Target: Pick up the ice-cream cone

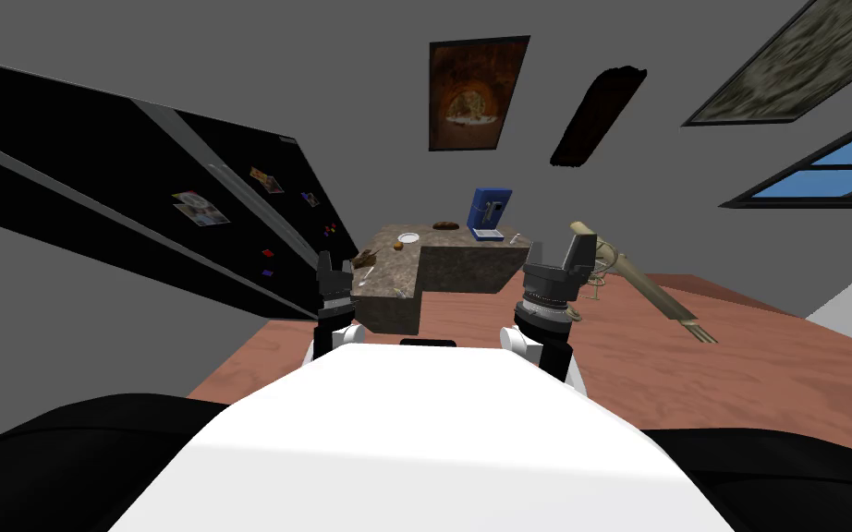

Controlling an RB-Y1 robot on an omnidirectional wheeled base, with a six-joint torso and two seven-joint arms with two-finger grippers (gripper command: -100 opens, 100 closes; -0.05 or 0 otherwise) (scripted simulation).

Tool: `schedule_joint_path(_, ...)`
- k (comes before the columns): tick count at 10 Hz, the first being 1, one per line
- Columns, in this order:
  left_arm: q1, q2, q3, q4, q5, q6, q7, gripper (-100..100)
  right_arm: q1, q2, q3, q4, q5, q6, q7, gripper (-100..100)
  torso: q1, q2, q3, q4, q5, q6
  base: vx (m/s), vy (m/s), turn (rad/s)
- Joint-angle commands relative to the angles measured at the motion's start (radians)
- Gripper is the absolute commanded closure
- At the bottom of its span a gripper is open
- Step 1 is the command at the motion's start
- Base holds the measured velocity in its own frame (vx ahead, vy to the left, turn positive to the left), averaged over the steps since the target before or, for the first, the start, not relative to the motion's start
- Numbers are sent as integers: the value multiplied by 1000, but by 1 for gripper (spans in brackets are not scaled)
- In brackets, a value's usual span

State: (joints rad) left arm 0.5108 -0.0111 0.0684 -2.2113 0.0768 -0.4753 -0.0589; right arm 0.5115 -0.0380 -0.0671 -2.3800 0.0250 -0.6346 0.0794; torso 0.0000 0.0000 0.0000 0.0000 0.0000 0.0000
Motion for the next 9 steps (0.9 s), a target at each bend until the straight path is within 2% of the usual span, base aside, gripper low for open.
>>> schedule_joint_path(1, 6, 34, 1, -8, 1, 21, 7, -100, 0, 0, 0, 0, 0, 0, 0, 0, 0, 0, 0, 0, 0, 0, -22, -9, -15)
schedule_joint_path(5, 27, 98, 2, -36, 2, 95, 32, -100, 0, 0, 0, 0, 0, 0, 0, 0, -1, 3, 2, 1, 0, 0, -48, -20, -16)
schedule_joint_path(9, 56, 149, 1, -73, 3, 210, 68, -100, 0, 0, 0, 0, 0, 0, 0, 0, -2, 5, 3, 1, 0, 0, -62, -28, -27)
